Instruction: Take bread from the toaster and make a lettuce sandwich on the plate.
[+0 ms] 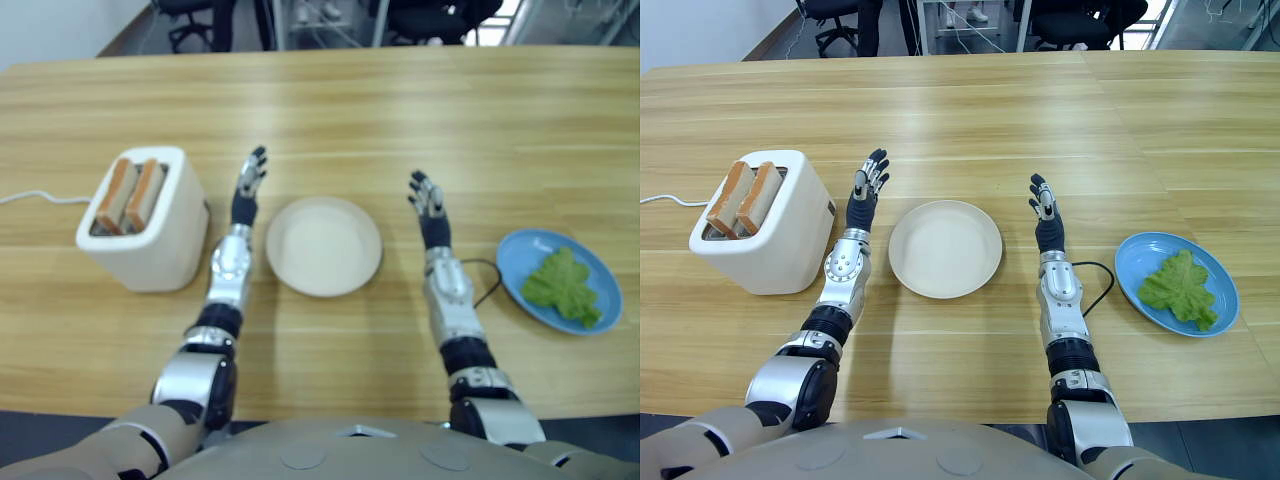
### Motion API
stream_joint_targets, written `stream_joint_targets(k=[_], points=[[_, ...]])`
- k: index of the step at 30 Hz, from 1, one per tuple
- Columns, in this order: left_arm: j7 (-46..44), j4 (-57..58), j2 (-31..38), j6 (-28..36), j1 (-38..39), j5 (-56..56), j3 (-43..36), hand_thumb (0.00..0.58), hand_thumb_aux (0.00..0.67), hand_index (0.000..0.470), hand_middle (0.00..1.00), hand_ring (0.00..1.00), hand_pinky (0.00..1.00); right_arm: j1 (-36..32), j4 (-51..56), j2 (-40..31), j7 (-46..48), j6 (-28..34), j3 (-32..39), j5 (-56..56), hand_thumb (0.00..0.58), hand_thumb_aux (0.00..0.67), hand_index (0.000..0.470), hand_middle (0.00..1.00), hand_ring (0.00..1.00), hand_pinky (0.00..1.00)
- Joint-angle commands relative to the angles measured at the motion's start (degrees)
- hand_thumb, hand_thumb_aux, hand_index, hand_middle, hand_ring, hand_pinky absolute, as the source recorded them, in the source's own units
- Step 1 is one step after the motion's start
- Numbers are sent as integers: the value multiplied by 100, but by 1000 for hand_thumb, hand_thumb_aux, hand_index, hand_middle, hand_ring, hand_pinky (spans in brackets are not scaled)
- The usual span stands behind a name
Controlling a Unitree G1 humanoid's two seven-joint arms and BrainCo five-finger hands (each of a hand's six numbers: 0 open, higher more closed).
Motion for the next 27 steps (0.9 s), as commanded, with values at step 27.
stream_joint_targets(k=[27], points=[[-1838, -7174, 5313, 3929, 2501, -263, 2951, 0, 0, 0, 0, 0, 0, 291, -14, 161, 128, -29, 119, 71, 0, 0, 0, 0, 0, 0]])
